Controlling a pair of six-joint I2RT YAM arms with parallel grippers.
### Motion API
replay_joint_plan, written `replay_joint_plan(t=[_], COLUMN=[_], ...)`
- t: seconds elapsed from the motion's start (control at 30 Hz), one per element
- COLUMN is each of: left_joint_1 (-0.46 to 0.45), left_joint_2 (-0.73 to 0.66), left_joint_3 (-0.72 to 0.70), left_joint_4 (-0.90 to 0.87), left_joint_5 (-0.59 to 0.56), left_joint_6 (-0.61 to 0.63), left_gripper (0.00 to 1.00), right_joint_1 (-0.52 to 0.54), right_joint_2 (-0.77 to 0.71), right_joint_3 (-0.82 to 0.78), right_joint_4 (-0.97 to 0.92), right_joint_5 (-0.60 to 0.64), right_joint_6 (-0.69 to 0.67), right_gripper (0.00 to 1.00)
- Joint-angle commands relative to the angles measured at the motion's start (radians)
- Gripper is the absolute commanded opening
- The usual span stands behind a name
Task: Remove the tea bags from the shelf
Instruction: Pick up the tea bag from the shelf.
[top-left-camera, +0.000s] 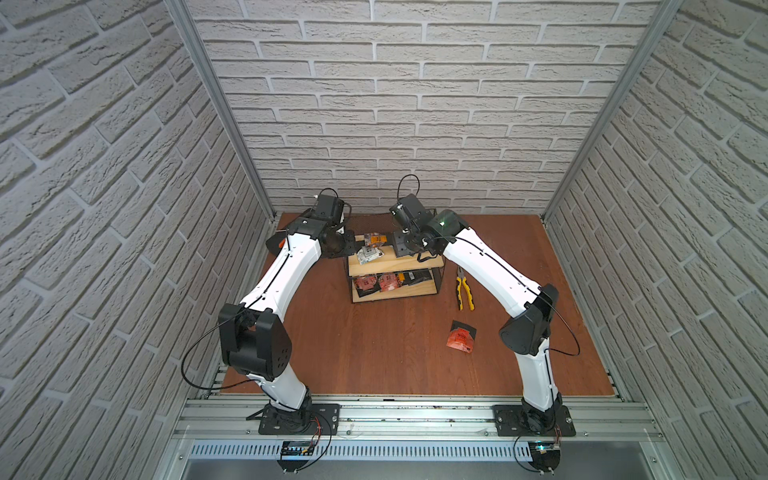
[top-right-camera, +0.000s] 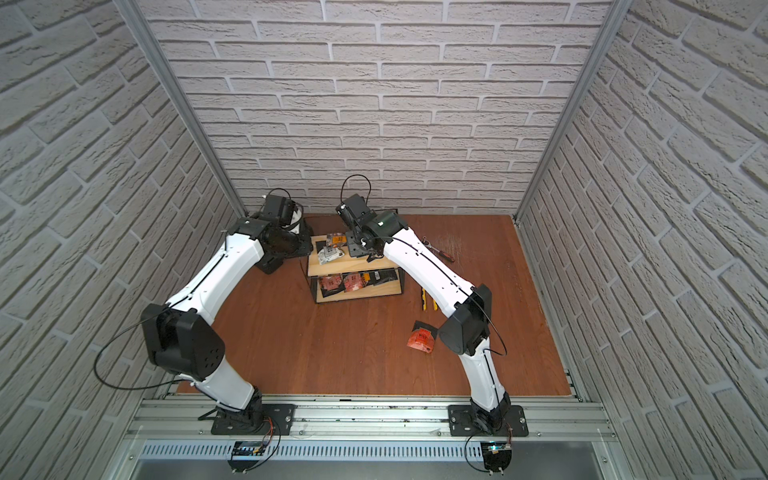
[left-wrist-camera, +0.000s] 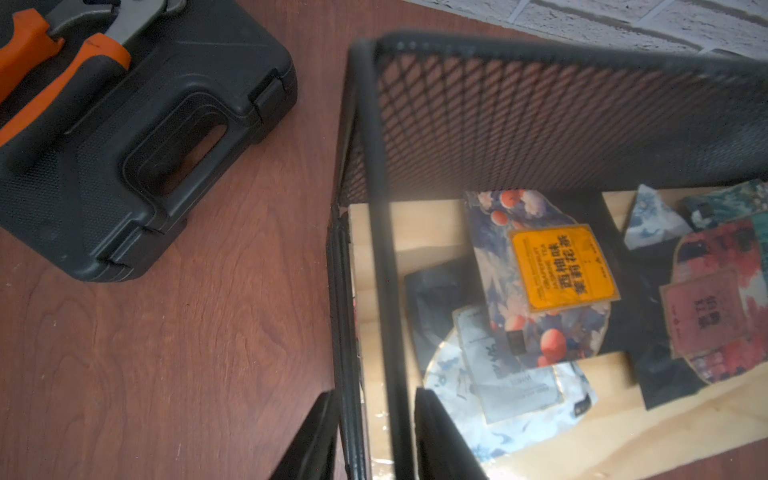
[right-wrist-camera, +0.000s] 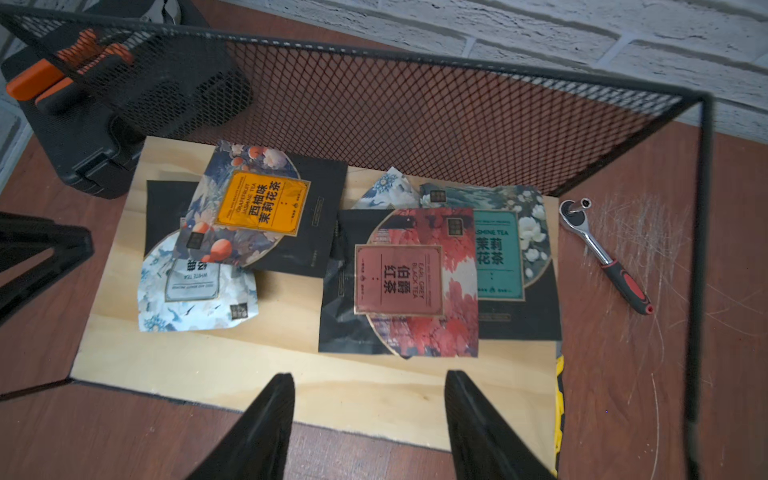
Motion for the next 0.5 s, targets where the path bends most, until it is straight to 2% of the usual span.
replay_joint_plan(t=[0.0, 0.47], left_joint_1=[0.004, 0.003], left_joint_2=[0.010, 0.015], left_joint_3=[0.015, 0.017], left_joint_4=[0.010, 0.010], left_joint_5=[0.001, 0.005], left_joint_6=[0.020, 0.020], left_gripper=[0.36, 0.35], right_joint_1=[-0.024, -0.060], right_joint_2=[0.040, 0.156], right_joint_3=[0.065, 0.122], right_joint_4=[-0.020, -0.022], right_joint_5=[-0.021, -0.051], right_joint_6=[-0.019, -0.064], right_gripper=[0.64, 0.66])
